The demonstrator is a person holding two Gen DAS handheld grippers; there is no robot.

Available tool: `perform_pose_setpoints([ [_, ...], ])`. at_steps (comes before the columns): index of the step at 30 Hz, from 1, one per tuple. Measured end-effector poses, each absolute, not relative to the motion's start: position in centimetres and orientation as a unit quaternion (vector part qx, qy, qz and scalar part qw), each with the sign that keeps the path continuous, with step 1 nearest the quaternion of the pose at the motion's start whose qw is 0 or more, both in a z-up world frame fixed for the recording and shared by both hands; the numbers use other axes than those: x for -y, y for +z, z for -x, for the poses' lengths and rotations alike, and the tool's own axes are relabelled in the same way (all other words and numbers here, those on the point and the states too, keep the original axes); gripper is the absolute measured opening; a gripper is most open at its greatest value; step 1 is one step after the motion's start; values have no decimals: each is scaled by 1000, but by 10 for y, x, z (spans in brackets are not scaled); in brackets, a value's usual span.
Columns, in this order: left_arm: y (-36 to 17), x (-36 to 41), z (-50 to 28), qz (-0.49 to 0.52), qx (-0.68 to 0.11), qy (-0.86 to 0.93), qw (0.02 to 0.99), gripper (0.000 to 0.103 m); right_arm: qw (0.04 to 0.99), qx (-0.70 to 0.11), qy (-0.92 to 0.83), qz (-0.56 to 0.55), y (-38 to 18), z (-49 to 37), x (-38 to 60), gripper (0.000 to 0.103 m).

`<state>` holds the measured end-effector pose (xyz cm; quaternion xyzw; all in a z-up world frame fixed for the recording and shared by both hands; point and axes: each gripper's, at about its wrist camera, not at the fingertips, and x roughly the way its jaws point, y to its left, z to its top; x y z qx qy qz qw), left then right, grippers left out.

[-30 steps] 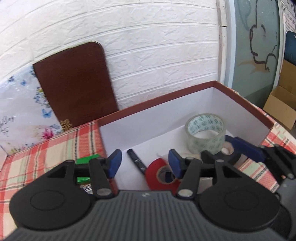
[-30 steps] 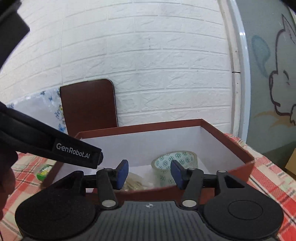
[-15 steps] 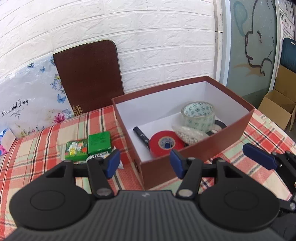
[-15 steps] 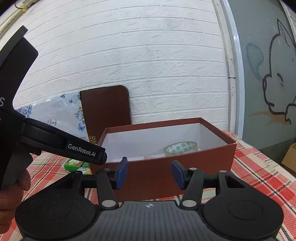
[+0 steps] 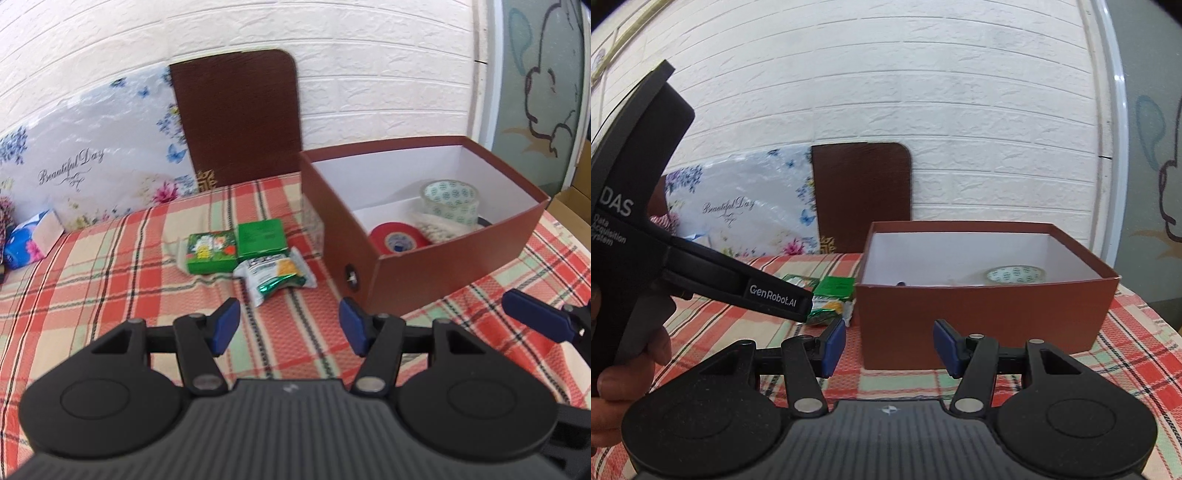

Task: Organize objects
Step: 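Withdraw the right gripper and move it to the snack packet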

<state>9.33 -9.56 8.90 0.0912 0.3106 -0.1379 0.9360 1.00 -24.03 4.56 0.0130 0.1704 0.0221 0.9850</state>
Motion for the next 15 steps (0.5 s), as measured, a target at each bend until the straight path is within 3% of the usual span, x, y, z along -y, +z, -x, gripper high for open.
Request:
perform_pose_setpoints([
  [15, 65, 22, -121, -53, -335, -84, 937, 62, 976, -194, 82, 47, 39, -44, 177, 54],
])
